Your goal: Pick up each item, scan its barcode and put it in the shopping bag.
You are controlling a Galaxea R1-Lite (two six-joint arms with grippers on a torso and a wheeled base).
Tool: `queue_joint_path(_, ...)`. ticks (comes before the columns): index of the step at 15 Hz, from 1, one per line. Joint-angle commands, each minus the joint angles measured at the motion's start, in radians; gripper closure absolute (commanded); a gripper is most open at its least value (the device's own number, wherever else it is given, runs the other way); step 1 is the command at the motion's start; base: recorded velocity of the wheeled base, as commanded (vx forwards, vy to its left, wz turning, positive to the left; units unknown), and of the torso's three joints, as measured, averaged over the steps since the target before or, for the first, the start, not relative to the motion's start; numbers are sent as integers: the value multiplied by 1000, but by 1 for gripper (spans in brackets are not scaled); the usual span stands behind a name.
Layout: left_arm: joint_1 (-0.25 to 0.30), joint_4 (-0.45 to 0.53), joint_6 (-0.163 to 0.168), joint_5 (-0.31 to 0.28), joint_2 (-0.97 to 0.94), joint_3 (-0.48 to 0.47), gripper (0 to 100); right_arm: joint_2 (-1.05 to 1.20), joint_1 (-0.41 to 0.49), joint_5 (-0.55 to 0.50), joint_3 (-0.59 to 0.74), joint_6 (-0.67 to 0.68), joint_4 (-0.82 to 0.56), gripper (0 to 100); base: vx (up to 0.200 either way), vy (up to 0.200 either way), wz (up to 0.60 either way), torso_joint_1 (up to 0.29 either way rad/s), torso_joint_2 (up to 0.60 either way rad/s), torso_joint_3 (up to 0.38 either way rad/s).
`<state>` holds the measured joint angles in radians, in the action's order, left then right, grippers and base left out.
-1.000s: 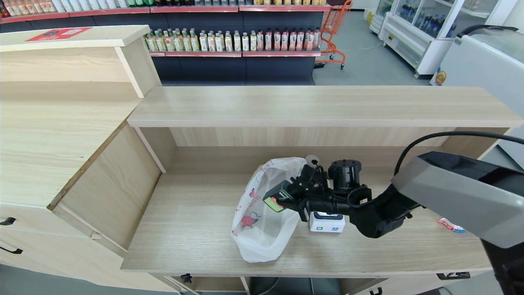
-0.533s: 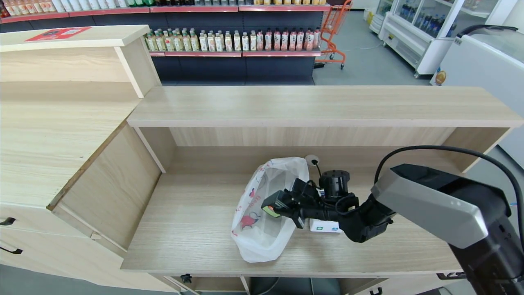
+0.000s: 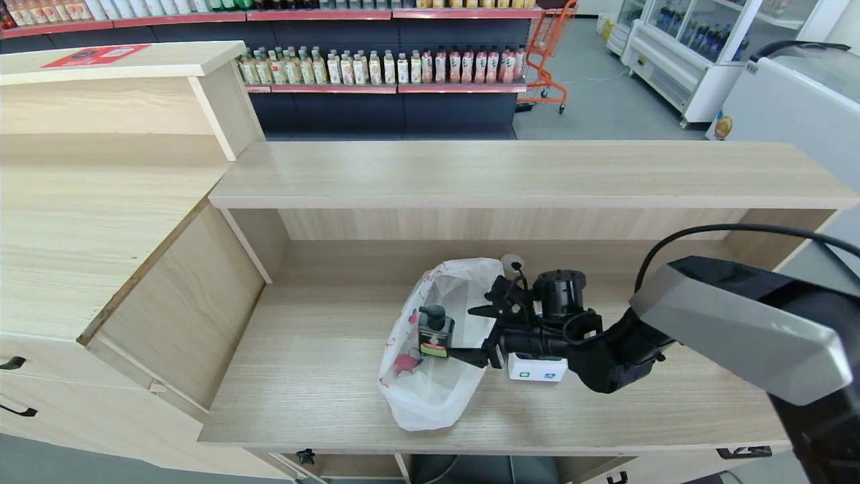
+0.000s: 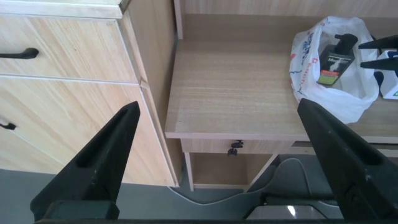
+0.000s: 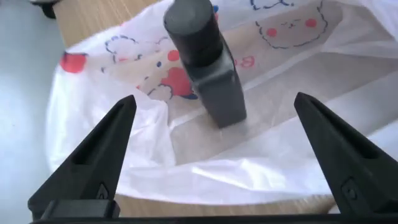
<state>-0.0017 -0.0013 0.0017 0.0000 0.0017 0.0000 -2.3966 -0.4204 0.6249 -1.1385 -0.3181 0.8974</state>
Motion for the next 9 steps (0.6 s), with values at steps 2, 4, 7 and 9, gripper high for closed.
queue_joint_path(2, 0, 0, 0, 0, 0, 0, 0, 370, 121, -1, 209, 215, -167, 0, 0, 0, 0, 0, 0, 0)
queue_joint_path(4, 0, 0, 0, 0, 0, 0, 0, 531, 207, 3, 333, 220, -218, 0, 0, 0, 0, 0, 0, 0)
queue_joint_path(7, 0, 0, 0, 0, 0, 0, 0, 861, 351, -4, 528, 317, -304, 0, 0, 0, 0, 0, 0, 0)
queue_joint_path(9, 0, 0, 0, 0, 0, 0, 0, 1139, 413, -108, 560, 317, -669, 0, 0, 0, 0, 0, 0, 0)
